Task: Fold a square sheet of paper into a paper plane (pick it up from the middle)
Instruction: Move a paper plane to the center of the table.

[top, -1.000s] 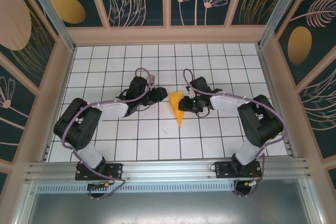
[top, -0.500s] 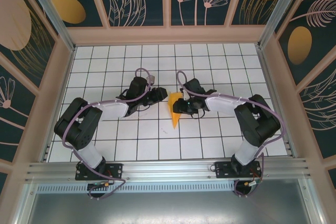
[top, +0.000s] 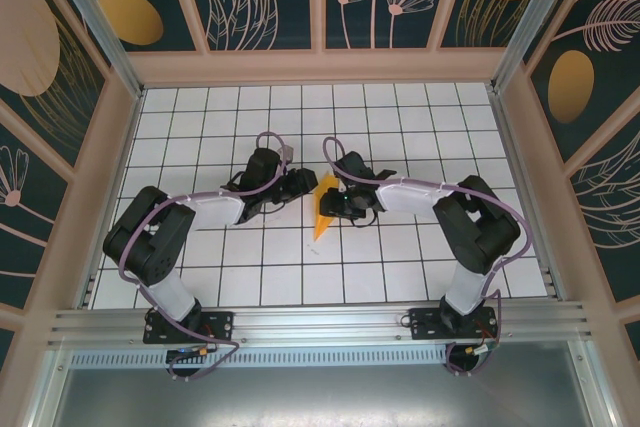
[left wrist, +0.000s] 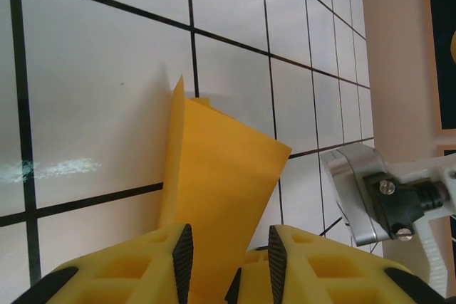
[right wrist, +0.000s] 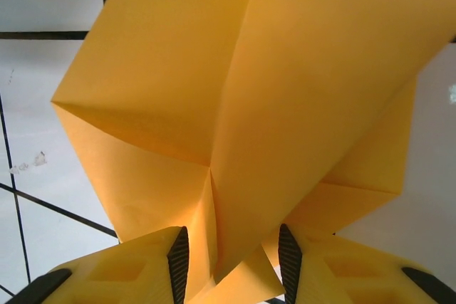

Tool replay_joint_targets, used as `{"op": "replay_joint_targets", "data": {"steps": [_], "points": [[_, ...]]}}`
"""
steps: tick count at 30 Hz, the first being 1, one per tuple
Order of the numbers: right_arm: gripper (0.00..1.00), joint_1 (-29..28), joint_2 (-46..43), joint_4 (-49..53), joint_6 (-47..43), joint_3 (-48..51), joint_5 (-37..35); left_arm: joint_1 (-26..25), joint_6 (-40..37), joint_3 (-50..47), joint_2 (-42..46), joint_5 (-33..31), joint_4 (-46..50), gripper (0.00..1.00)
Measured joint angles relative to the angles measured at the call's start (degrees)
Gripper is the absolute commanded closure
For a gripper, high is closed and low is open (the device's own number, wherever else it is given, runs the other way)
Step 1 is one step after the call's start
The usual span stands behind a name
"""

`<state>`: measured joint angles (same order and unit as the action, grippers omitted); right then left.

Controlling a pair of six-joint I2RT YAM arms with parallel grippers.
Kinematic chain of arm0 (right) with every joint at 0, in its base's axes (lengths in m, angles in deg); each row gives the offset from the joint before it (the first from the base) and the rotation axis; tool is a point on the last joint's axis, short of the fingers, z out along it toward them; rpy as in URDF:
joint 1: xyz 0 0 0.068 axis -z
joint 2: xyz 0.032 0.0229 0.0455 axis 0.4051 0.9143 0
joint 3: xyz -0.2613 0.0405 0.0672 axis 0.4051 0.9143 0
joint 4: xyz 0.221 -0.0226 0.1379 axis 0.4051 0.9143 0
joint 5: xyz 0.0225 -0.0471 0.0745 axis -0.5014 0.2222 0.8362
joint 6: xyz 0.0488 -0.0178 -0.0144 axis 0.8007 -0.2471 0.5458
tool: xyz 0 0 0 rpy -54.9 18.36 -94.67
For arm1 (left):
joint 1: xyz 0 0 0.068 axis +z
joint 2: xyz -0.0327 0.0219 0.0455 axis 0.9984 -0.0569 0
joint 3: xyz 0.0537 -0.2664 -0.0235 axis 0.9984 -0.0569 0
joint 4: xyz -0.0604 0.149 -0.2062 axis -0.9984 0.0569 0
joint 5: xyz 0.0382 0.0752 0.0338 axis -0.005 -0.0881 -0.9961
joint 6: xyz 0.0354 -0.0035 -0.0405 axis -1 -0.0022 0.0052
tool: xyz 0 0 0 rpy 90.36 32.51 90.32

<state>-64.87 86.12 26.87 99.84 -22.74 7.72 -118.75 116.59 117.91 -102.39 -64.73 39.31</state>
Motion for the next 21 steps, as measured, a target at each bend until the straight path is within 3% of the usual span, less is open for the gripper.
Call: {"op": "replay_joint_targets", "data": {"steps": [7, 21], "points": [[0.56, 0.00, -0.31, -4.55, 7.54, 2.38, 0.24, 0.00, 1.66, -0.44, -3.30, 1.64, -0.28, 0.65], [0.62, -0.66, -0.31, -8.59, 13.66, 4.02, 0.15, -0.15, 6.38, -2.86, -5.64, 3.48, -5.75, 0.86]]}}
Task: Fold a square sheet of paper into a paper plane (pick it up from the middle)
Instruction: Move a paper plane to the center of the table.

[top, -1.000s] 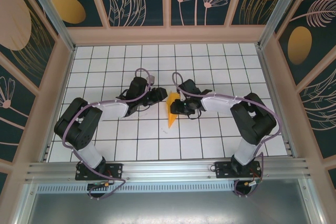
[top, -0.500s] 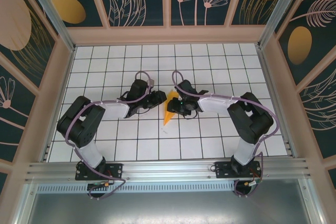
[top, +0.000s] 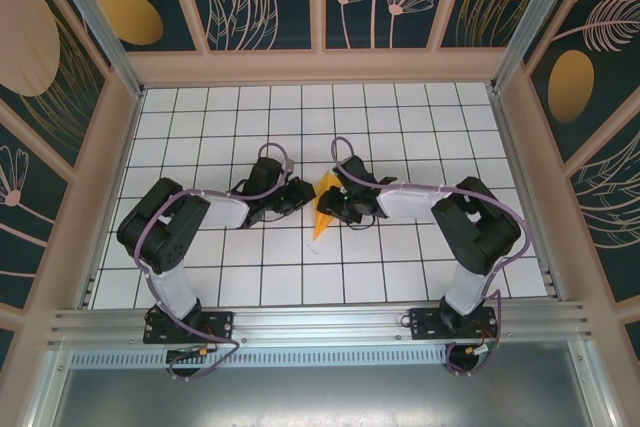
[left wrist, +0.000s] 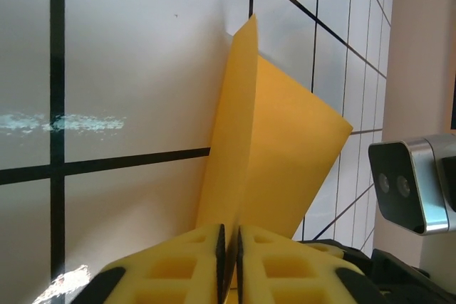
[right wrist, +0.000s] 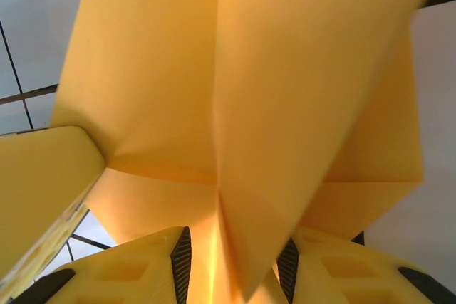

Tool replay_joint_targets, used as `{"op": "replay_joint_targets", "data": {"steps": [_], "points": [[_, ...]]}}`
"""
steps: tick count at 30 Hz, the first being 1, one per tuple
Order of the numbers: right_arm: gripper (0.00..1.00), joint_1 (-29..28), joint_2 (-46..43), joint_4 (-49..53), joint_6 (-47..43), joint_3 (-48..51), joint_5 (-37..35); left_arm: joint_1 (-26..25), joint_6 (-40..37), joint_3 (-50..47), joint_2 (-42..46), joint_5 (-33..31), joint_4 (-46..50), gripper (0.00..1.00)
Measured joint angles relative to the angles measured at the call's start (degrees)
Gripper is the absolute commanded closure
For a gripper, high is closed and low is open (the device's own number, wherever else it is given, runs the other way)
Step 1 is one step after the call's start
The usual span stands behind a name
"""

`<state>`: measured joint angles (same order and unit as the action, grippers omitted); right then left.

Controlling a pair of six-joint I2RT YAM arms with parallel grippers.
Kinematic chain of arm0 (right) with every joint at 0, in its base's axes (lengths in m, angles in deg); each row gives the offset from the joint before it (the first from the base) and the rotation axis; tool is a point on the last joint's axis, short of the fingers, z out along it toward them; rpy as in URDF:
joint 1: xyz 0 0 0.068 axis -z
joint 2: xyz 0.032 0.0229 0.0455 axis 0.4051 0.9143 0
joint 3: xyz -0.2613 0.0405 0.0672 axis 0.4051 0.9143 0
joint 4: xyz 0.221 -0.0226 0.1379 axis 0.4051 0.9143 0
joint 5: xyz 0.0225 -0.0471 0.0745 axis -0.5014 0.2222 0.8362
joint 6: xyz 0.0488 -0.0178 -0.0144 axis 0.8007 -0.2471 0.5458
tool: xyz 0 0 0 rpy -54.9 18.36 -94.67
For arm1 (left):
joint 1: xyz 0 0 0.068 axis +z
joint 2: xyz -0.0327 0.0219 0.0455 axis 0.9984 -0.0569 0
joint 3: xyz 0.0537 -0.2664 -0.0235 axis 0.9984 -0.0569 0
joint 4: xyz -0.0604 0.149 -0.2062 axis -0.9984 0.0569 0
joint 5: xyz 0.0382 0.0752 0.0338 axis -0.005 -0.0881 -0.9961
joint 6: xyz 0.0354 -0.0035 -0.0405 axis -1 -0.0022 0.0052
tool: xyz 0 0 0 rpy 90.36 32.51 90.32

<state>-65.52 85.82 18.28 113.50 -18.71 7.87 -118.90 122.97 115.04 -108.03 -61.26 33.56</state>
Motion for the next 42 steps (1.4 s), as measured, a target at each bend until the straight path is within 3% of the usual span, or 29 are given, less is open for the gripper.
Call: {"op": "replay_joint_targets", "data": {"steps": [4, 7, 11, 13, 16, 23, 30, 33, 37, 42], "points": [[0.72, -0.11, 0.00, -0.04, 0.74, -0.02, -0.04, -0.09, 1.97, -1.60, 0.00, 0.17, -2.43, 0.88], [0.86, -0.24, 0.00, 0.20, 0.59, -0.35, -0.66, -0.09, 3.30, -2.89, 0.00, 0.15, -4.46, 0.87], [0.99, -0.92, 0.00, 3.21, -0.76, -2.60, -3.39, -0.09, 4.74, -4.13, 0.00, 0.13, -6.23, 0.78], [1.00, -1.33, 0.00, 5.95, -2.05, -4.59, -5.49, -0.09, 4.90, -4.42, 0.13, -0.15, -6.71, 0.68], [1.00, -1.97, 0.02, 11.41, -4.79, -8.70, -9.70, -0.09, 4.57, -4.74, 1.70, -1.79, -5.79, 0.60], [0.98, -2.36, 6.08, 24.81, -14.82, -23.26, -18.53, -0.07, 2.64, -5.99, 13.07, -11.72, 0.37, 0.57], [0.91, -2.36, 15.80, 29.20, -21.20, -29.73, -18.88, 0.28, 1.51, -11.34, 24.50, -22.43, 6.62, 0.56], [0.81, -2.36, 16.72, 30.23, -22.16, -30.73, -19.12, 0.37, 0.70, -12.87, 28.87, -25.99, 9.01, 0.55], [0.72, -2.43, 16.72, 30.62, -23.12, -31.04, -19.26, 0.37, -0.42, -13.05, 31.82, -28.68, 11.08, 0.56], [0.68, -2.47, 16.72, 30.62, -23.47, -31.04, -19.17, 0.37, -0.83, -13.05, 31.65, -29.05, 11.45, 0.56]]}}
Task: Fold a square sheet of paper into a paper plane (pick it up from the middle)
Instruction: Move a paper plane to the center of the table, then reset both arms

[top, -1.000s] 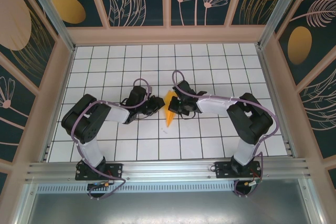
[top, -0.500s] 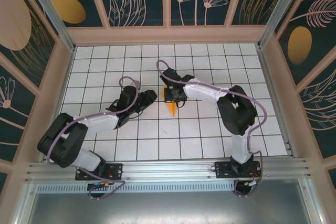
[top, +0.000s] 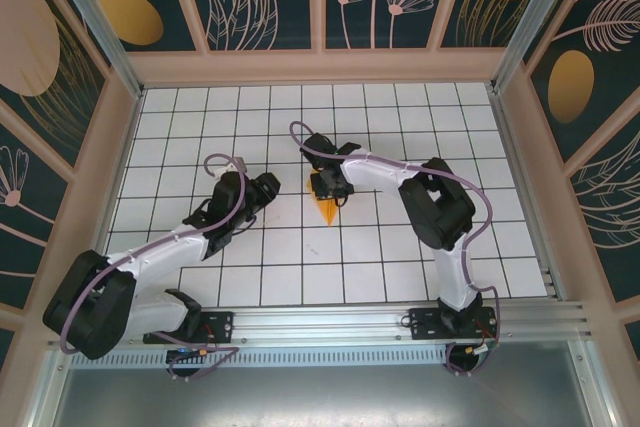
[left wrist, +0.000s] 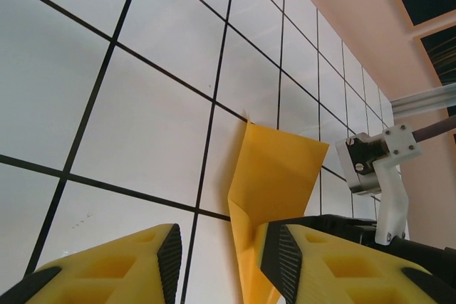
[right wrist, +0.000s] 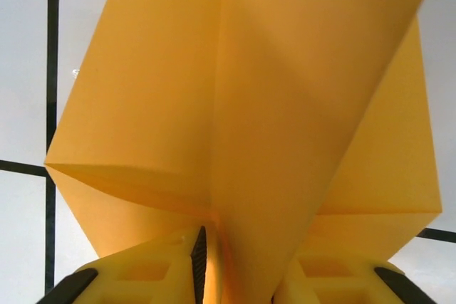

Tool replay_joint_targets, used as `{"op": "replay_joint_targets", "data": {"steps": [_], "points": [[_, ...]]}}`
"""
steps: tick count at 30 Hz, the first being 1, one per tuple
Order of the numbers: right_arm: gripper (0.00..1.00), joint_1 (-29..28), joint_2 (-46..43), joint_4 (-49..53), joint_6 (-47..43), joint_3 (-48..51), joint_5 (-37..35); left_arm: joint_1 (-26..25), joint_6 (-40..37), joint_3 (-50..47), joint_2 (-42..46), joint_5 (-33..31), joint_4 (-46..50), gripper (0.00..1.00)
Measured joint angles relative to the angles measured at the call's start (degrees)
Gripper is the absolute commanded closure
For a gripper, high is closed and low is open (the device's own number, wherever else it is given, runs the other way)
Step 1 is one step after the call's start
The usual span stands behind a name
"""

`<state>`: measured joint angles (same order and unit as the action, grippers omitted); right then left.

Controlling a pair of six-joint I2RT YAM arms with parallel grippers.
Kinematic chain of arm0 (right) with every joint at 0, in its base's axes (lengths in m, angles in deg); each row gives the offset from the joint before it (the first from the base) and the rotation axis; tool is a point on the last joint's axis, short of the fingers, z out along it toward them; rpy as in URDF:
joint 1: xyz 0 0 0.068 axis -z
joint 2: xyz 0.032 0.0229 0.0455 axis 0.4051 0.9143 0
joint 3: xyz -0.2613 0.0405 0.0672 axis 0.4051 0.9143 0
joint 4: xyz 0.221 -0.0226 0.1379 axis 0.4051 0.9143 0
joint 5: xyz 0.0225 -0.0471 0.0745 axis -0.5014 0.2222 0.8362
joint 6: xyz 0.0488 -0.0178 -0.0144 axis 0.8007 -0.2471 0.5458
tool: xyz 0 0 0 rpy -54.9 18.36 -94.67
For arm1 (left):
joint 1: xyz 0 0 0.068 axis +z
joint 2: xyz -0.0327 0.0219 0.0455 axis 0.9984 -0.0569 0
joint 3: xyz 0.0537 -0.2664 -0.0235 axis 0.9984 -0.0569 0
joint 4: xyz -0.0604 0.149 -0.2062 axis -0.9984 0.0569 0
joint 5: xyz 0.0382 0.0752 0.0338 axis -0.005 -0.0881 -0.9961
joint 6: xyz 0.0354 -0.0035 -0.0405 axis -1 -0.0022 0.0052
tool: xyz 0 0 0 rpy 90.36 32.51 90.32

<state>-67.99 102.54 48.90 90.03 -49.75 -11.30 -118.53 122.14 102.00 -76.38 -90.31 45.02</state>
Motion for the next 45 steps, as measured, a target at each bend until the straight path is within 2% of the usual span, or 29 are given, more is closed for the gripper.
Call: {"op": "replay_joint_targets", "data": {"steps": [9, 20, 33, 38, 41, 44, 45], "points": [[0.63, -0.39, 0.02, -0.04, 1.07, 0.04, 1.16, 0.00, 0.02, 0.02, -5.27, 2.32, -0.79, 0.56], [0.67, -1.90, 2.95, 1.20, 0.79, -2.25, -1.66, 0.00, 0.04, 0.24, -6.62, 4.31, -1.97, 0.55], [0.56, -2.14, 3.67, 6.67, -2.12, -9.42, -3.67, 0.00, -0.48, 1.38, -6.29, 4.07, -1.55, 0.53], [0.54, -2.14, 0.31, 8.55, -3.02, -10.93, -5.27, 0.00, -2.03, 2.43, -4.55, 2.40, -0.24, 0.52], [0.53, -2.14, -4.07, 9.62, -3.28, -11.80, -8.02, 0.00, -3.61, 2.82, -2.97, 0.52, 0.85, 0.46], [0.51, -1.81, -12.52, 7.23, -4.48, -10.08, -14.14, 0.00, -6.12, 3.34, -0.50, -3.10, 3.15, 0.35], [0.52, -1.29, -16.39, 5.53, -4.70, -8.13, -15.93, 0.00, -7.08, 3.41, 0.63, -4.79, 3.89, 0.28]]}}
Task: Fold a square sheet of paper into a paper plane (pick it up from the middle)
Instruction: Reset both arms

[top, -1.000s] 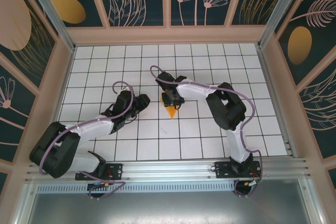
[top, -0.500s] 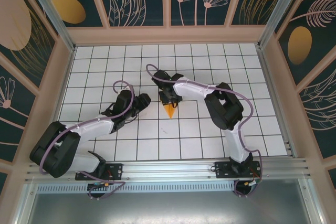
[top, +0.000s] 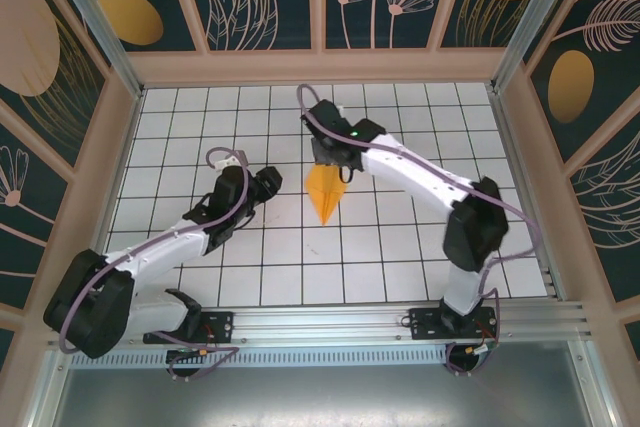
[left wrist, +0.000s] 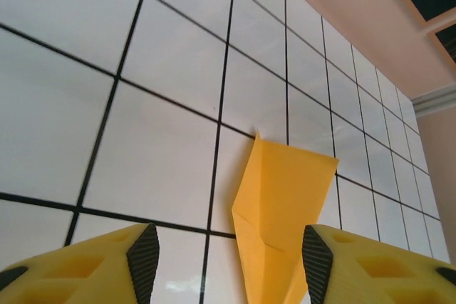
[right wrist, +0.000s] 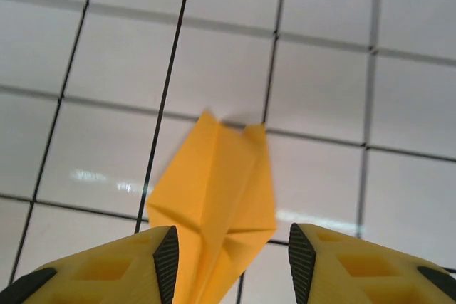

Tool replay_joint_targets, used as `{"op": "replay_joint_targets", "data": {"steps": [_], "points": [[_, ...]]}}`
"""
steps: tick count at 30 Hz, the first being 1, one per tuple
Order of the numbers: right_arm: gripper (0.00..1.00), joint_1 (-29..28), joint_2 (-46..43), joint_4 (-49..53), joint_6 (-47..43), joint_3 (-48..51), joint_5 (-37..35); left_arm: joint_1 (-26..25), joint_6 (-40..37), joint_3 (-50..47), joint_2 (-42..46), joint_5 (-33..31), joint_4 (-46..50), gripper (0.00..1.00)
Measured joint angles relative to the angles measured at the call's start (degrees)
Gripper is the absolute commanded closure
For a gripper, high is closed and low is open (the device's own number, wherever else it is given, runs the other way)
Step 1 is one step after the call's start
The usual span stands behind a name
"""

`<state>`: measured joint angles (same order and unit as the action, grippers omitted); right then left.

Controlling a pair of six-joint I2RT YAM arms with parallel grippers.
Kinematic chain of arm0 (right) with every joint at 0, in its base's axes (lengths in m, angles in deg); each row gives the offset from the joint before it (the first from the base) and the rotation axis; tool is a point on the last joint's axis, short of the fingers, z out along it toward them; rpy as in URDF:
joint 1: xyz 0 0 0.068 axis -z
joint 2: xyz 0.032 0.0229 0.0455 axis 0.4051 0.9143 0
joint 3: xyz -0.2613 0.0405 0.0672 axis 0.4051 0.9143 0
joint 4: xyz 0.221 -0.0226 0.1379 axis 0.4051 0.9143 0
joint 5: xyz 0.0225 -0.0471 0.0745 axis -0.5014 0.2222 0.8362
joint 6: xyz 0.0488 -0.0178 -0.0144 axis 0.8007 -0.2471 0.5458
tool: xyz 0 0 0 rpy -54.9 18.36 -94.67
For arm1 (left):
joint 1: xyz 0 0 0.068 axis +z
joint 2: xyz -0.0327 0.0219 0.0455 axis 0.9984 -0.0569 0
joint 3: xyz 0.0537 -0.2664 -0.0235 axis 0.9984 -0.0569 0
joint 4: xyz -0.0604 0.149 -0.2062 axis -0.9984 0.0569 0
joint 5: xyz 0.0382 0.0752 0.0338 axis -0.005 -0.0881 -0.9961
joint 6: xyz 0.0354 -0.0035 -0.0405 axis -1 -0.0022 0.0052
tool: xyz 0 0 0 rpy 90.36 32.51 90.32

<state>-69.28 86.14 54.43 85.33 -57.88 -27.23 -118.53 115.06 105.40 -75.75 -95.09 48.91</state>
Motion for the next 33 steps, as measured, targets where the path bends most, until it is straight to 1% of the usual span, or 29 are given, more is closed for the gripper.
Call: {"op": "replay_joint_targets", "data": {"steps": [1, 2, 3, 4, 5, 6, 7, 8, 10, 12, 15, 18, 20, 23, 25, 27, 30, 31, 33], "points": [[0.52, 1.05, -4.22, -1.55, -0.22, 2.19, -1.55, 0.00, -1.05, 0.00, 1.31, -1.90, 0.79, 0.19], [0.52, 2.71, -8.39, -3.37, -0.33, 4.68, -2.82, 0.00, -2.25, 0.00, 2.78, -3.96, 1.49, 0.06], [0.49, 5.38, -13.00, -5.81, -0.57, 7.91, -4.31, 0.00, -3.74, 0.00, 4.50, -6.58, 2.23, 0.01], [0.47, 7.93, -16.68, -8.04, -0.96, 10.88, -5.51, 0.00, -4.85, 0.00, 5.99, -8.94, 2.80, 0.01], [0.45, 11.72, -20.85, -10.62, -1.42, 14.80, -6.99, 0.04, -6.43, -0.02, 7.93, -12.00, 3.28, 0.01], [0.41, 15.28, -24.30, -13.18, -1.62, 18.71, -8.17, 0.17, -8.00, -0.11, 9.75, -14.88, 3.69, 0.02], [0.30, 18.60, -27.34, -15.54, -1.81, 22.73, -9.38, 0.33, -9.57, -0.26, 11.65, -17.86, 4.17, 0.02], [0.26, 21.75, -29.99, -18.49, -2.16, 27.26, -10.14, 0.48, -11.37, -0.68, 13.46, -20.94, 4.26, 0.02], [0.27, 27.21, -34.07, -23.98, -2.71, 36.63, -11.04, 1.18, -16.00, -2.89, 17.14, -26.69, 3.17, 0.01], [0.26, 32.41, -35.36, -28.09, -4.02, 44.74, -9.84, 2.54, -21.22, -5.68, 19.10, -30.91, 2.01, 0.02], [0.23, 38.86, -33.57, -34.10, -6.56, 52.98, -5.68, 5.62, -27.39, -7.85, 16.61, -34.51, 0.72, 0.01], [0.19, 42.82, -32.04, -41.55, -8.39, 58.36, -1.29, 8.48, -33.38, -9.29, 10.80, -35.36, -2.01, 0.01], [0.18, 44.17, -32.15, -48.04, -9.29, 62.01, 1.46, 9.77, -36.74, -10.71, 7.56, -34.80, -5.33, 0.01], [0.18, 45.66, -32.13, -61.24, -11.69, 69.05, 5.81, 12.00, -40.37, -13.25, 3.48, -33.35, -11.21, 0.01], [0.18, 46.38, -31.34, -68.24, -13.09, 72.74, 8.81, 13.27, -42.75, -16.04, 1.79, -32.20, -18.08, 0.02], [0.18, 46.84, -29.33, -73.99, -14.23, 74.23, 12.15, 14.45, -44.48, -17.99, 0.24, -30.40, -23.23, 0.01], [0.17, 46.90, -24.28, -84.24, -16.02, 75.25, 16.46, 16.15, -47.63, -19.47, -3.37, -27.21, -33.38, 0.02], [0.17, 46.90, -22.51, -86.73, -16.79, 75.32, 17.99, 16.72, -48.63, -19.74, -4.83, -25.77, -37.27, 0.01], [0.16, 46.90, -19.96, -90.86, -18.34, 75.43, 20.44, 17.70, -50.01, -19.71, -7.06, -23.52, -41.99, 0.01]]}}
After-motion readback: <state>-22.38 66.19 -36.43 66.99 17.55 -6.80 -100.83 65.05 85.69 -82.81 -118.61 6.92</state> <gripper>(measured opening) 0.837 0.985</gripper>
